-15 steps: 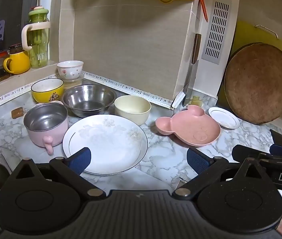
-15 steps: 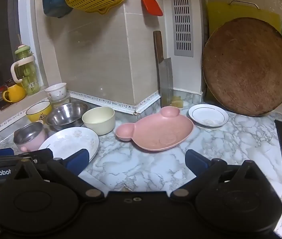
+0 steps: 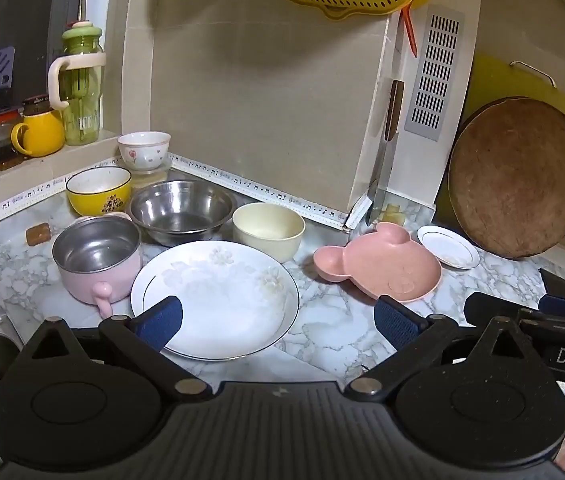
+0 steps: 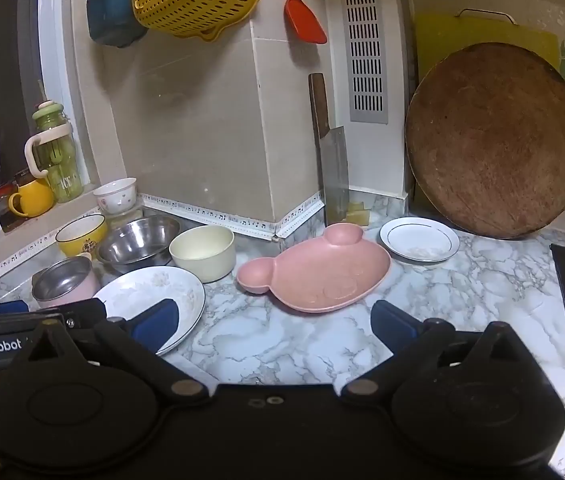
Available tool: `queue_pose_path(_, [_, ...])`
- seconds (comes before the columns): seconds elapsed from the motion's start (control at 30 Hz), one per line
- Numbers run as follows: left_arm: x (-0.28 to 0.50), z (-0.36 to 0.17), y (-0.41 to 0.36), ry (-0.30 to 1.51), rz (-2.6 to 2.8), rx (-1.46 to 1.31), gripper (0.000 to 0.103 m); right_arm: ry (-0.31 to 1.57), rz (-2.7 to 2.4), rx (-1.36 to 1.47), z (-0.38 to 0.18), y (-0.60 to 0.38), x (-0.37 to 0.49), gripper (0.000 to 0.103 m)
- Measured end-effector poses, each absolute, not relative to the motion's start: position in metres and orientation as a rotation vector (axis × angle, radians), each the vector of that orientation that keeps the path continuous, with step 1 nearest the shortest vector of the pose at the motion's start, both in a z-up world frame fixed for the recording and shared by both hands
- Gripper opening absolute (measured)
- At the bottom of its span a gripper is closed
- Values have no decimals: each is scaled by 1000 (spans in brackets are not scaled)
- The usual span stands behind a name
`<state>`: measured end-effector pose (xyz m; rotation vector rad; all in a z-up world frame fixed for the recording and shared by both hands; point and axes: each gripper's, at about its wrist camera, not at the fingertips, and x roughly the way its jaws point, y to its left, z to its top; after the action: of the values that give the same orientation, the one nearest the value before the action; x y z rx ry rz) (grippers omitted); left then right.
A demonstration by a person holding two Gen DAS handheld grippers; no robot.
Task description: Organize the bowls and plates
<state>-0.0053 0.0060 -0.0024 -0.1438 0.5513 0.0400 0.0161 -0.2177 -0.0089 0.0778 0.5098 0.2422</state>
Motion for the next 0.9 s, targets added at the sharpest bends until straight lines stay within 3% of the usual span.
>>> queue_pose_path(0.9, [-8, 2, 11, 556, 34, -183, 103, 485, 258, 84, -8, -214, 14, 101])
